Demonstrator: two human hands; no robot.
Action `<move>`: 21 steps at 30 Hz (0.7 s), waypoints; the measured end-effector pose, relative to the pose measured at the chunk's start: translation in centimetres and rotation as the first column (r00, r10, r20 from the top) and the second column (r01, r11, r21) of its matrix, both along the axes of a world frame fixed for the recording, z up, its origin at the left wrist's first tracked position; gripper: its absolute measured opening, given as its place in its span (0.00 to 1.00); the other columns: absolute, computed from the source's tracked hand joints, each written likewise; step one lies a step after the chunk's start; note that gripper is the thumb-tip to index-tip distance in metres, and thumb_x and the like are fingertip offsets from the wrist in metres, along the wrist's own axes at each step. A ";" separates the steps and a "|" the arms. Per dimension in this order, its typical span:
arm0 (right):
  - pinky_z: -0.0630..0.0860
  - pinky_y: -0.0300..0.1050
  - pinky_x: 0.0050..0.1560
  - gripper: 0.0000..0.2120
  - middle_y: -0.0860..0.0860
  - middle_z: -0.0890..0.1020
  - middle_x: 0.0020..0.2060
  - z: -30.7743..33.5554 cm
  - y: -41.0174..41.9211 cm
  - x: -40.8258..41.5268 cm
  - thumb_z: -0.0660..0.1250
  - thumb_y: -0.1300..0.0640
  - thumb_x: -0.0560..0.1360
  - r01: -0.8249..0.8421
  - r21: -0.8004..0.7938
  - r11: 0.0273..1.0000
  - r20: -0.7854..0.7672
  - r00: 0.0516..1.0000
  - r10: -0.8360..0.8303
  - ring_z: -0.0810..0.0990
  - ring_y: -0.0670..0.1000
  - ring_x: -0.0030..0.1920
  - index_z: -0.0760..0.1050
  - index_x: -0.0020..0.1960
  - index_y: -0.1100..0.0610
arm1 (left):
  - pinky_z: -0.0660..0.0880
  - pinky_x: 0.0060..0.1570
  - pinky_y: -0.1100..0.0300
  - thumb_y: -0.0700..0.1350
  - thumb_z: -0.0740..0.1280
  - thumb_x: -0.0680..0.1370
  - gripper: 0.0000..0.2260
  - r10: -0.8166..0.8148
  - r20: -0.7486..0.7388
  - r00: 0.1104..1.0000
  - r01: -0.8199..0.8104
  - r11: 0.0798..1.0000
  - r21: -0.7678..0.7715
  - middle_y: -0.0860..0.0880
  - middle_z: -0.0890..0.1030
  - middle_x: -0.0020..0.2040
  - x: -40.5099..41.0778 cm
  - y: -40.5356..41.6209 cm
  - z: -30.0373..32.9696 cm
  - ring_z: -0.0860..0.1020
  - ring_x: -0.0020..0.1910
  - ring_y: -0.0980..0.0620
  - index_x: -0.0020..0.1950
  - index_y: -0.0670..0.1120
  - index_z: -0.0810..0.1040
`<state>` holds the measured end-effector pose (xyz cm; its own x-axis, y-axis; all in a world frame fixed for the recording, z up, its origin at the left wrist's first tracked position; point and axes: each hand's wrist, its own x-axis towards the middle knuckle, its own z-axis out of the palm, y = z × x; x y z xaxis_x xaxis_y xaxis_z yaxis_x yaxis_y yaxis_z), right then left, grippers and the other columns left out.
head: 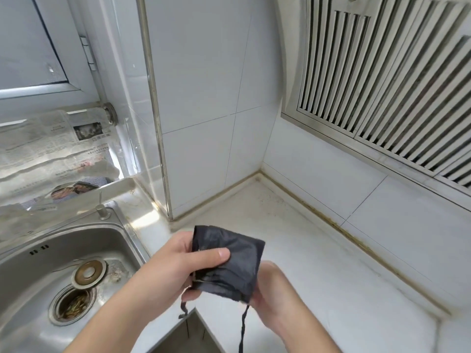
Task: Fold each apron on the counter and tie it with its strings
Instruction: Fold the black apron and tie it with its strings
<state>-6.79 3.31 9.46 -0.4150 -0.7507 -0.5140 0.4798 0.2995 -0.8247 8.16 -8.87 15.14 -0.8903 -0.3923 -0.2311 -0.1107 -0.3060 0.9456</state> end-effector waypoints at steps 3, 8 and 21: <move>0.55 0.42 0.29 0.11 0.59 0.73 0.33 3.9 -1.0 -2.9 0.68 0.65 0.76 0.055 -0.116 0.992 -0.124 0.990 -0.069 0.63 0.52 0.29 0.72 0.35 0.62 | 0.62 0.23 0.60 0.43 0.75 0.78 0.05 -0.182 0.171 0.968 0.210 0.964 -0.162 0.40 0.77 0.36 -0.1 0.6 -0.6 0.69 0.29 0.45 0.49 0.42 0.85; 0.62 0.40 0.29 0.10 0.56 0.74 0.35 11.1 -1.3 -2.7 0.68 0.58 0.79 -0.144 -0.277 0.950 -0.597 0.801 -0.053 0.65 0.48 0.27 0.71 0.41 0.58 | 0.73 0.26 0.55 0.43 0.71 0.80 0.04 0.153 0.349 0.924 -0.010 0.925 -0.380 0.44 0.86 0.37 -0.7 1.8 -1.7 0.76 0.26 0.46 0.48 0.47 0.86; 0.59 0.37 0.27 0.15 0.54 0.72 0.25 1.9 1.6 4.9 0.64 0.57 0.82 -0.225 -0.064 0.972 -0.244 0.948 0.203 0.62 0.47 0.22 0.79 0.37 0.56 | 0.69 0.26 0.58 0.39 0.67 0.81 0.08 0.422 0.047 0.905 -0.424 0.895 0.138 0.41 0.83 0.42 -0.1 -0.5 0.9 0.75 0.32 0.50 0.54 0.37 0.84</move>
